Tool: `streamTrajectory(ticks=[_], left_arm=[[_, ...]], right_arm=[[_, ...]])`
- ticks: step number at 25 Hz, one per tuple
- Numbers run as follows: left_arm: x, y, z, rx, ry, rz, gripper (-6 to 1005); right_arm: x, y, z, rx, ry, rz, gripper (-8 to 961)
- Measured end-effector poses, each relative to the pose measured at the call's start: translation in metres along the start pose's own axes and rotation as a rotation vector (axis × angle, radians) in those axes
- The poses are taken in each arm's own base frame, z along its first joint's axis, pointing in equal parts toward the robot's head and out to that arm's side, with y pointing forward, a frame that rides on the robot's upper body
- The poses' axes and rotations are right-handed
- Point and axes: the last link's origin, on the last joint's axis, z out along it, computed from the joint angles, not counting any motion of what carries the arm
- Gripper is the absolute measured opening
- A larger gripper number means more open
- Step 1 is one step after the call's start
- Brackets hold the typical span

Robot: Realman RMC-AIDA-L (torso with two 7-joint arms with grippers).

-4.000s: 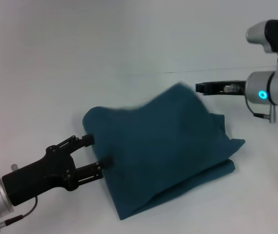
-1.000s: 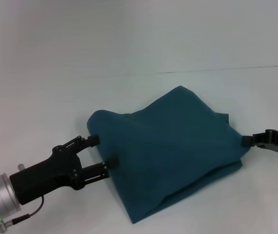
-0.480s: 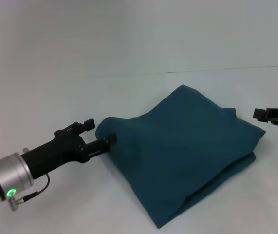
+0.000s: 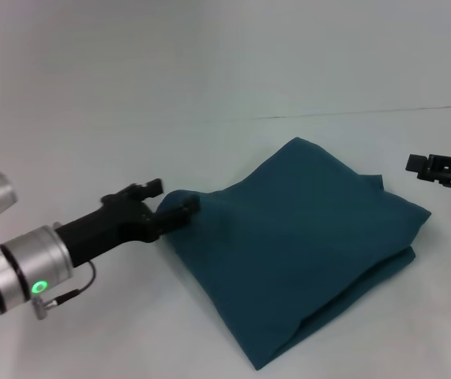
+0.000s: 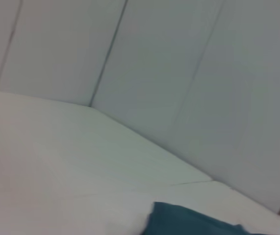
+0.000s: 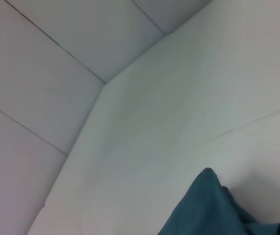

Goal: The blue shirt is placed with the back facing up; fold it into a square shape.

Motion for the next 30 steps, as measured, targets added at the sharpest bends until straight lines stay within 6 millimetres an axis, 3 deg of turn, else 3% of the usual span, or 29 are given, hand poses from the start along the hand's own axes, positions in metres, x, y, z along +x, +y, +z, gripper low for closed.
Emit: streamTrajectory(ticks=[7,17,23,30], left_arm=[[-0.011,0.019,0.029,-0.062,-0.09,0.011,887],[-0.031,0.023,0.053,-0.001,-0.237,0.028,888],[-0.031,0.029,0.054,-0.037,-0.235,0.023,888],[-0.008,0.029,0.03,-0.125,-0.06,-0.014,887]], right_arm=[[-0.005,0.003,0.005,-0.003,0.001,-0.013,499],[-0.004,0.006,0.012,-0.007,0.005,-0.02,498],[-0.001,0.014,0.024,-0.035,0.029,-0.062,499],[0.007,0.032,0.053,-0.081,0.106,-0.17,407]])
